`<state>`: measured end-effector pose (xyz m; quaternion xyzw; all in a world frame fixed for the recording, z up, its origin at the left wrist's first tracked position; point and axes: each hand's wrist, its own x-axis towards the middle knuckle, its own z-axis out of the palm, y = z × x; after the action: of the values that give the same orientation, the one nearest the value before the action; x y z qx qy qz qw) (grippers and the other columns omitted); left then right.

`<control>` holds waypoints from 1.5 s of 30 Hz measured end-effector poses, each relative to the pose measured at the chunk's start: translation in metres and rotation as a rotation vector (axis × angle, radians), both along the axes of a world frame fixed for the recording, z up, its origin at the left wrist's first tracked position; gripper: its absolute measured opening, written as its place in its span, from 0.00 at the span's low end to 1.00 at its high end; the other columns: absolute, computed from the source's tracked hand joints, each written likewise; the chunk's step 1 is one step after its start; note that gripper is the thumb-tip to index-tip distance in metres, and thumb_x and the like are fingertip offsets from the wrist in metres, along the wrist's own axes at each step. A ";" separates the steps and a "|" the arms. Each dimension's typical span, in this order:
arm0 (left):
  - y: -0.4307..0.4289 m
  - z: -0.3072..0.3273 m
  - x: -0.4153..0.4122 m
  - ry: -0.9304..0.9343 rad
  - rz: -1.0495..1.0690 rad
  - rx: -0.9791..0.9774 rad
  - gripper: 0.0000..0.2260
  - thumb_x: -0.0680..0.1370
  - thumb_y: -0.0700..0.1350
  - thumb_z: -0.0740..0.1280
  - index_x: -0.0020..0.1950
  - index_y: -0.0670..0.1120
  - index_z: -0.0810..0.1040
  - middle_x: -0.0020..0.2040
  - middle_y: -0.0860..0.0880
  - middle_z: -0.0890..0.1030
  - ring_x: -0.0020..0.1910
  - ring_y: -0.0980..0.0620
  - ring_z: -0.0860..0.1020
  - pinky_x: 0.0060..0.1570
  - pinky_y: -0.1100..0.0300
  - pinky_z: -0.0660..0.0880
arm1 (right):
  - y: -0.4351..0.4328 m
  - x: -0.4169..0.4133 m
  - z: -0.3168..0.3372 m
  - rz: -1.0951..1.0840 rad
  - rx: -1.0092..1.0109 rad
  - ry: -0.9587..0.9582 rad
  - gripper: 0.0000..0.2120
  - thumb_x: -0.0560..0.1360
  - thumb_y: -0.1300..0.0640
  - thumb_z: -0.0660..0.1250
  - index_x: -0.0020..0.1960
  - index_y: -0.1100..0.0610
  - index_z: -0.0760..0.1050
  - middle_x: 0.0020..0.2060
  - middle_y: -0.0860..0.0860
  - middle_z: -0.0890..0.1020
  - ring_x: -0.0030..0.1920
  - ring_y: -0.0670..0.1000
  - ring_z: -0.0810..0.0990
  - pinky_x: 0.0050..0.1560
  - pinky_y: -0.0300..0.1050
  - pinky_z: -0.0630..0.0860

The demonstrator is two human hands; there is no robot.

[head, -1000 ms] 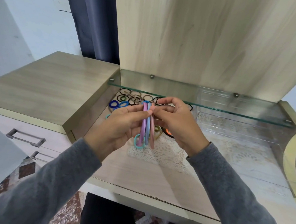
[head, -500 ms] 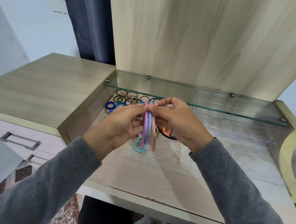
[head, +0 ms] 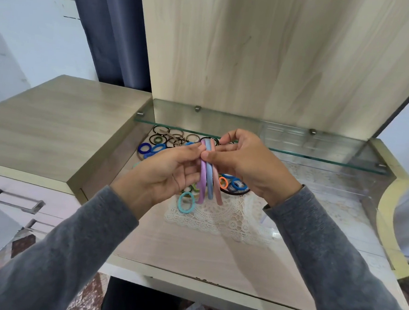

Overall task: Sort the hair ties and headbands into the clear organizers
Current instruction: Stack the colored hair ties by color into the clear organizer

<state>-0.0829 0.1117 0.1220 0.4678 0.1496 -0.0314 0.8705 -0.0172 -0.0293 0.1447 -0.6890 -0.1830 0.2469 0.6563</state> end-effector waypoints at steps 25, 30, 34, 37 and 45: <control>-0.024 -0.045 0.034 -0.198 -0.025 0.704 0.16 0.82 0.34 0.59 0.69 0.43 0.71 0.55 0.52 0.79 0.53 0.56 0.79 0.56 0.60 0.76 | -0.025 0.001 0.027 0.104 0.169 0.105 0.17 0.70 0.73 0.69 0.52 0.61 0.66 0.36 0.58 0.84 0.35 0.52 0.84 0.35 0.42 0.81; -0.030 -0.039 0.037 -0.206 -0.022 0.657 0.08 0.80 0.38 0.63 0.51 0.51 0.76 0.48 0.47 0.82 0.49 0.49 0.80 0.52 0.56 0.79 | -0.038 0.008 0.028 0.106 0.210 0.098 0.21 0.65 0.68 0.71 0.53 0.60 0.64 0.37 0.58 0.85 0.37 0.53 0.85 0.40 0.45 0.81; -0.032 -0.041 0.041 -0.237 -0.039 0.713 0.10 0.82 0.33 0.61 0.54 0.47 0.78 0.37 0.56 0.83 0.33 0.63 0.80 0.34 0.70 0.74 | -0.054 0.013 0.027 0.087 0.241 0.109 0.15 0.67 0.69 0.69 0.49 0.61 0.67 0.37 0.59 0.85 0.37 0.52 0.85 0.38 0.42 0.82; -0.035 -0.041 0.047 -0.250 -0.067 0.695 0.09 0.83 0.34 0.60 0.58 0.42 0.77 0.32 0.59 0.82 0.29 0.63 0.79 0.31 0.71 0.73 | -0.067 0.018 0.027 0.089 0.230 0.090 0.12 0.65 0.67 0.69 0.46 0.61 0.70 0.36 0.57 0.84 0.37 0.50 0.84 0.38 0.39 0.81; -0.038 -0.042 0.062 -0.272 -0.061 0.555 0.13 0.79 0.34 0.66 0.64 0.41 0.76 0.51 0.45 0.86 0.41 0.50 0.85 0.44 0.60 0.82 | -0.104 0.033 0.019 0.015 0.284 0.139 0.08 0.68 0.68 0.65 0.46 0.63 0.79 0.41 0.57 0.85 0.41 0.49 0.84 0.43 0.38 0.80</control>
<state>-0.0209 0.0739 0.0802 0.6918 0.0207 0.0475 0.7203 0.0157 -0.1337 0.1640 -0.5691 -0.1755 0.2705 0.7564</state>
